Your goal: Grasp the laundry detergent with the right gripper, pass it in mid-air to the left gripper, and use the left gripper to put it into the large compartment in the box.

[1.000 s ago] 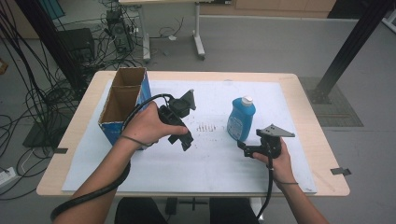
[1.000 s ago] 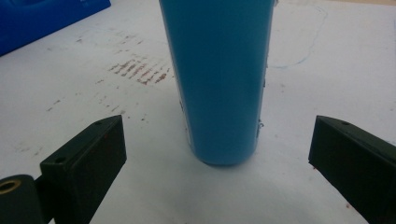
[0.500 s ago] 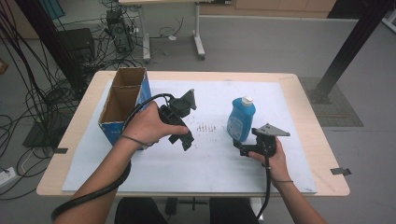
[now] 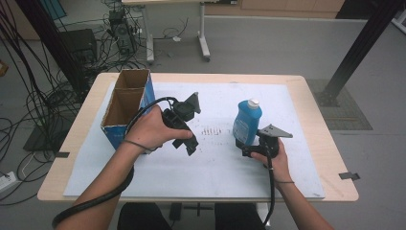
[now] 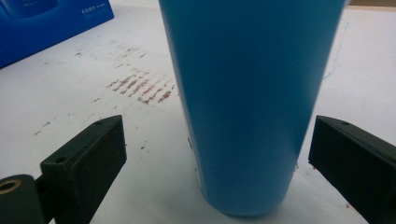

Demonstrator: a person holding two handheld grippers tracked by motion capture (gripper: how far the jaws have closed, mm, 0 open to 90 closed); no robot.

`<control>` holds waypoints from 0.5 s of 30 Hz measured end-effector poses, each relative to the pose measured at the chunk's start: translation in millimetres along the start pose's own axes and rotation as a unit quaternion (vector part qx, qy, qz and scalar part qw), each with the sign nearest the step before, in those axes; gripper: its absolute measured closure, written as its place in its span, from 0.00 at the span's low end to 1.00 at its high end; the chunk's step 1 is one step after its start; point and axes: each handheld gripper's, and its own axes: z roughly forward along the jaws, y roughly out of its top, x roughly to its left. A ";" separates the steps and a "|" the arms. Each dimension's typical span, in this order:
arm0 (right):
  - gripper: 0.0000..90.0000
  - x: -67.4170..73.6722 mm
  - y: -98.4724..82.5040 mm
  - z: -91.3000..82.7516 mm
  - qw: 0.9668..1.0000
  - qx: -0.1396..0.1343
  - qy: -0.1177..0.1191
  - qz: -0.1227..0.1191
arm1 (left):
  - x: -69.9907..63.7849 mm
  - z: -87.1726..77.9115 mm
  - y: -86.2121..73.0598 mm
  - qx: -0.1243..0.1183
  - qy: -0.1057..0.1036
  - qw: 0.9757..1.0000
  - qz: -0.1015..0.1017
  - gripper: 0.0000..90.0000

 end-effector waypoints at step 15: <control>0.05 -1.3 4.8 11.1 1.000 -0.014 -0.004 0.001 | 1.0 3.4 0.7 0.001 -0.003 1.000 0.000 0.12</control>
